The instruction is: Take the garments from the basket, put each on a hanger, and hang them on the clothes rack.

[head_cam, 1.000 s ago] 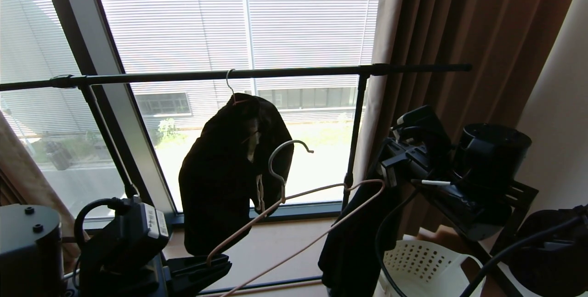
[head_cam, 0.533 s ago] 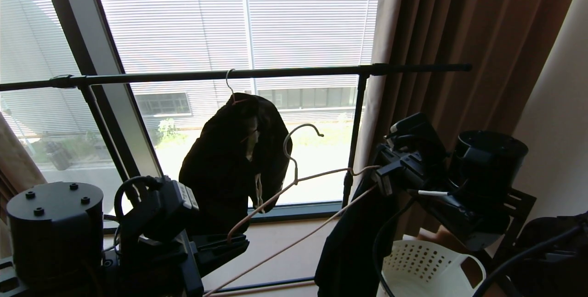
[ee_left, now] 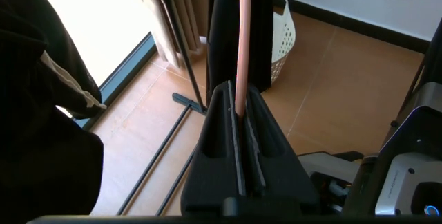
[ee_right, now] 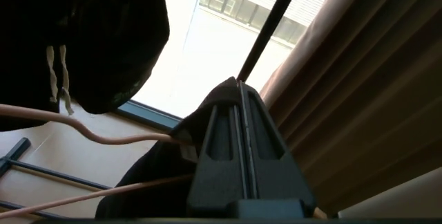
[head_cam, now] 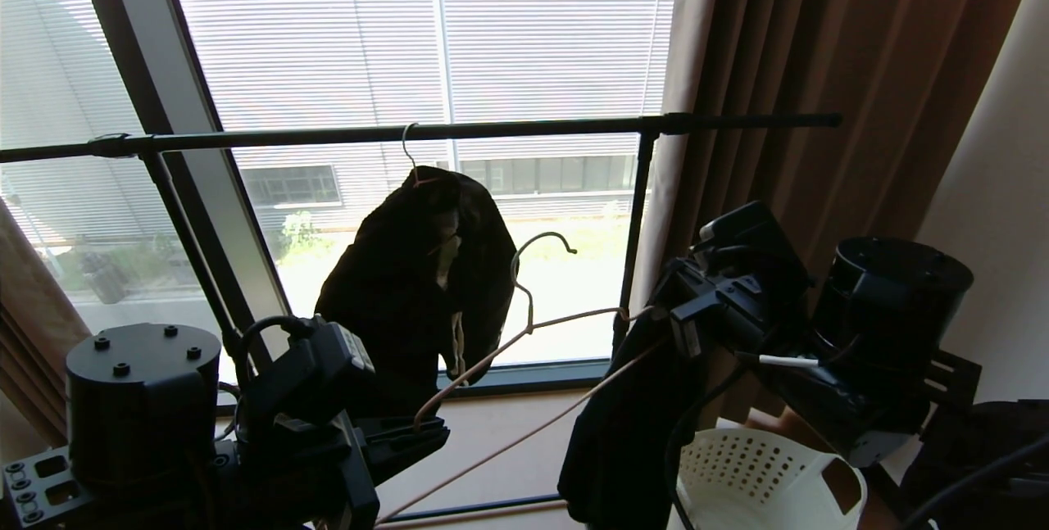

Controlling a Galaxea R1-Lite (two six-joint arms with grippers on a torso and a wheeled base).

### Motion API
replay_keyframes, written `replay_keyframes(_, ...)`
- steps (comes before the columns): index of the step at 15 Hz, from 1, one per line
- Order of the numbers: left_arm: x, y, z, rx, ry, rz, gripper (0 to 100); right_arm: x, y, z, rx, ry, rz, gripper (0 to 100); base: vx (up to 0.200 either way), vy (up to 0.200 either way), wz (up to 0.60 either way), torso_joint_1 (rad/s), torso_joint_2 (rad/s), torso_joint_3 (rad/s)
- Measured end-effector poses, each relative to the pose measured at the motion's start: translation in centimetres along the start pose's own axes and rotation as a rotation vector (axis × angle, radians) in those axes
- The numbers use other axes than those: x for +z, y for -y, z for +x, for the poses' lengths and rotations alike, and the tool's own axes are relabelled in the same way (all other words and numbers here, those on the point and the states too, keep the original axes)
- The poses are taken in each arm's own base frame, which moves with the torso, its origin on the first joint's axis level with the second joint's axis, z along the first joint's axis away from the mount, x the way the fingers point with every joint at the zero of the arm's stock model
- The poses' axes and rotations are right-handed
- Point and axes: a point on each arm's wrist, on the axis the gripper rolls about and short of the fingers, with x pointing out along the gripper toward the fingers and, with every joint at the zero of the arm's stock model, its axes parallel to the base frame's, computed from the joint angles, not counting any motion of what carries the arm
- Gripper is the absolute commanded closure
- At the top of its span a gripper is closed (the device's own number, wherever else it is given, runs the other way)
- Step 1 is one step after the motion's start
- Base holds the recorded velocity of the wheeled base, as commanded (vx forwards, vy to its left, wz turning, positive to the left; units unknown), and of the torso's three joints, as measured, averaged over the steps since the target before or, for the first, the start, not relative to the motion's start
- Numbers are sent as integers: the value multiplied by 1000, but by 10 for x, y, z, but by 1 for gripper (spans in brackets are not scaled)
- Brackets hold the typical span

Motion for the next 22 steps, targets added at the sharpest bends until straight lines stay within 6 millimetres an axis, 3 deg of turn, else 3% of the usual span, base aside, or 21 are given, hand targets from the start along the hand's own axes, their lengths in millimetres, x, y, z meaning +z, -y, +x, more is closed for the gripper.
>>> replay_keyframes(10, -3, 3, 19, -100, -33, 3, 100, 17, -28, -21, 100, 127, 39, 100, 0, 0, 0, 0, 0, 0)
replay_keyframes(19, -4, 0, 30, -99, -31, -2, 100, 40, -52, -69, 263, 230, 66, 100, 0, 0, 0, 0, 0, 0)
replay_keyframes(22, -4, 0, 31, -96, -26, -3, 100, 41, -56, -75, 287, 229, 77, 100, 0, 0, 0, 0, 0, 0)
